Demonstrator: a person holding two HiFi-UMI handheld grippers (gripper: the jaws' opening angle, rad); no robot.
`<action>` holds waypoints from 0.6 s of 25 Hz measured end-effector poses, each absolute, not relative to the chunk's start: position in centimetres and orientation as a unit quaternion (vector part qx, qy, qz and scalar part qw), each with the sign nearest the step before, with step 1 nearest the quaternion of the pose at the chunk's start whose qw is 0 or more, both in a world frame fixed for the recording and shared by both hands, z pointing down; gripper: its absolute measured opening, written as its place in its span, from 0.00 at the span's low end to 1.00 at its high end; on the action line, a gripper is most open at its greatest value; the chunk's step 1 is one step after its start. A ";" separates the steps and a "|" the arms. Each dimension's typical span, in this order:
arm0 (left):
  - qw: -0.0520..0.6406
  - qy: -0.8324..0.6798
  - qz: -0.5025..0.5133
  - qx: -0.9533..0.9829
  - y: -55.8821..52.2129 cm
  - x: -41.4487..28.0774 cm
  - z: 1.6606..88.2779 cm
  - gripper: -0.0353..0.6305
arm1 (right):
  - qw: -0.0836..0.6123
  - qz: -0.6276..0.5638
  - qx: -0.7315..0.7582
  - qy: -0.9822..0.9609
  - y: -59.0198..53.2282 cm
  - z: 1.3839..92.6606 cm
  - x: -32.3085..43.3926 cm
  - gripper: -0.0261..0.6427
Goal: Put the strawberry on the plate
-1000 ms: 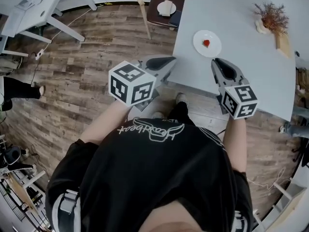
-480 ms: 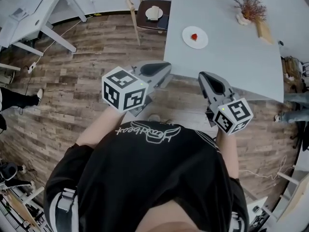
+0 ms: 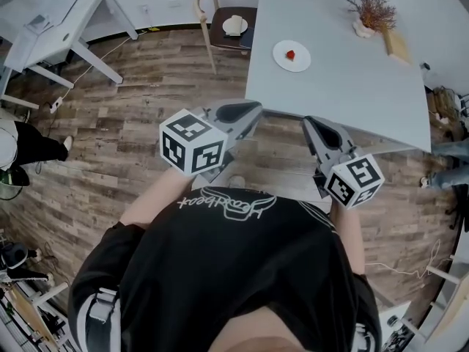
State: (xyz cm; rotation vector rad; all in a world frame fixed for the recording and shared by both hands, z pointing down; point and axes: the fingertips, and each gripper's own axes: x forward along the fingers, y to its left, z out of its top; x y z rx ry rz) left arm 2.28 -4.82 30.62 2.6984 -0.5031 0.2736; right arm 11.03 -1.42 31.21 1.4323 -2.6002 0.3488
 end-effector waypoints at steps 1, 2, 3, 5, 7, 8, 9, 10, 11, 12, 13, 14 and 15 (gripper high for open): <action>0.190 -0.180 0.097 0.960 -4.6 2.5 30.5 0.06 | 0.078 0.116 0.476 -0.868 -1.2 31.2 11.1 0.05; 0.189 -0.181 0.096 0.960 -4.5 2.6 30.3 0.06 | 0.078 0.116 0.475 -0.869 -1.1 31.2 11.2 0.05; 0.188 -0.181 0.097 0.960 -4.3 2.8 30.3 0.06 | 0.078 0.116 0.474 -0.869 -1.0 31.2 11.3 0.05; 0.185 -0.182 0.099 0.961 -4.0 2.9 30.2 0.06 | 0.078 0.114 0.473 -0.870 -0.8 31.2 11.3 0.05; 0.183 -0.182 0.101 0.961 -3.8 3.1 30.1 0.06 | 0.078 0.111 0.472 -0.871 -0.7 31.2 11.3 0.05; 0.183 -0.181 0.101 0.961 -3.7 3.3 30.1 0.06 | 0.078 0.111 0.472 -0.871 -0.6 31.2 11.3 0.05; 0.182 -0.180 0.103 0.961 -3.7 3.4 30.0 0.06 | 0.079 0.111 0.471 -0.871 -0.6 31.2 11.3 0.05; 0.180 -0.178 0.105 0.962 -3.6 3.5 30.0 0.06 | 0.079 0.111 0.472 -0.871 -0.6 31.2 11.4 0.05; 0.178 -0.177 0.108 0.962 -3.5 3.6 30.0 0.06 | 0.079 0.110 0.472 -0.871 -0.6 31.2 11.4 0.05; 0.177 -0.176 0.109 0.962 -3.5 3.7 30.0 0.06 | 0.079 0.109 0.473 -0.871 -0.6 31.1 11.5 0.05; 0.176 -0.175 0.110 0.963 -3.5 3.8 29.9 0.06 | 0.080 0.108 0.473 -0.871 -0.6 31.1 11.5 0.05; 0.175 -0.174 0.111 0.963 -3.5 3.9 29.9 0.06 | 0.081 0.107 0.473 -0.871 -0.7 31.0 11.5 0.05; 0.173 -0.173 0.112 0.963 -3.5 4.0 29.9 0.06 | 0.082 0.105 0.472 -0.871 -0.7 31.0 11.5 0.05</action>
